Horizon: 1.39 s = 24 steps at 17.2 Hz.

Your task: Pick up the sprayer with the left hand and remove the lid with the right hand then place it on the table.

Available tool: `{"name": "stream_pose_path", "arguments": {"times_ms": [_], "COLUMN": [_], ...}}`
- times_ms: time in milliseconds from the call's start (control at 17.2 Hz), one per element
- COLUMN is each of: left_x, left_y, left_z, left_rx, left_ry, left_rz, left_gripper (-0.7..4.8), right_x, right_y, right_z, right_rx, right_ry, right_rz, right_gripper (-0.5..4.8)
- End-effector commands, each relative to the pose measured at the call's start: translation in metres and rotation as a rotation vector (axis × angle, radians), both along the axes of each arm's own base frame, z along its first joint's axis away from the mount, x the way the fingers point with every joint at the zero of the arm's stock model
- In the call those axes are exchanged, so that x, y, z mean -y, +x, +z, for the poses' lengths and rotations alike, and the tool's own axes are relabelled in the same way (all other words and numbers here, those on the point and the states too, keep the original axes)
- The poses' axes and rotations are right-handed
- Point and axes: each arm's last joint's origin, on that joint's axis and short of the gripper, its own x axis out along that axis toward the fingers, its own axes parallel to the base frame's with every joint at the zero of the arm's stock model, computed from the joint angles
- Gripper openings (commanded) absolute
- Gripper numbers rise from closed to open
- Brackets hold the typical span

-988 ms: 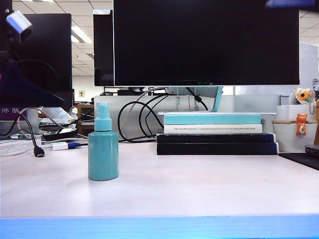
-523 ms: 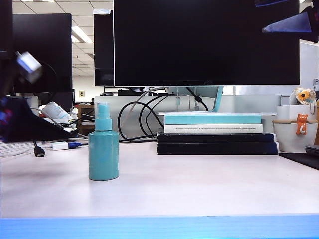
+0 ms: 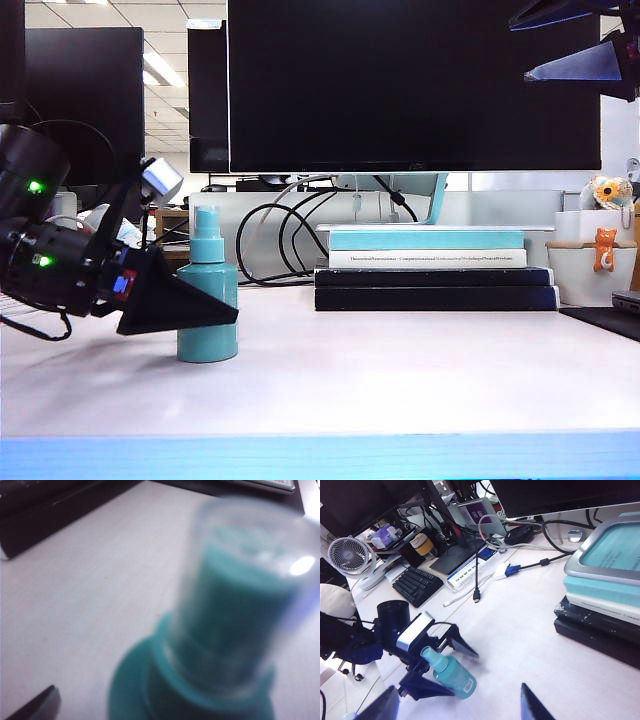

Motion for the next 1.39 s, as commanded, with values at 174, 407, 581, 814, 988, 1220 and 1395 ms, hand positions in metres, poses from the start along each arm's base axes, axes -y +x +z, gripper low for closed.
{"name": "stream_pose_path", "arguments": {"times_ms": [174,407,581,814,988,1220,1395], "left_x": [0.001,0.019,0.045,0.078,0.105,0.146,0.155], "left_y": [-0.002,0.001,-0.002,-0.014,-0.03,-0.038,-0.049], "left_z": [0.002,0.034,0.055,0.066,0.078,0.107,0.102], "left_rx": [-0.033,-0.297,-0.37,-0.51,-0.558,-0.544,-0.59], "left_ry": [-0.05,-0.239,-0.267,-0.279,-0.301,-0.319,-0.275], "left_rz": [-0.068,-0.179,-0.244,-0.39,-0.487,-0.571,-0.648], "left_gripper": [1.56,1.43,1.42,1.42,1.42,1.42,1.42], "right_x": [0.0,-0.017,-0.033,-0.051,-0.063,-0.098,-0.098], "right_y": [0.0,0.002,0.003,-0.001,-0.006,-0.018,-0.017], "right_z": [0.003,-0.001,-0.006,-0.006,-0.009,-0.011,-0.011], "right_rx": [0.021,-0.005,-0.03,-0.064,-0.104,-0.13,-0.129], "right_ry": [-0.004,-0.003,0.0,0.028,0.038,0.031,0.029], "right_rz": [-0.002,0.063,0.131,0.257,0.333,0.486,0.482], "right_gripper": [3.06,3.06,3.06,3.06,3.06,3.06,2.46]}}
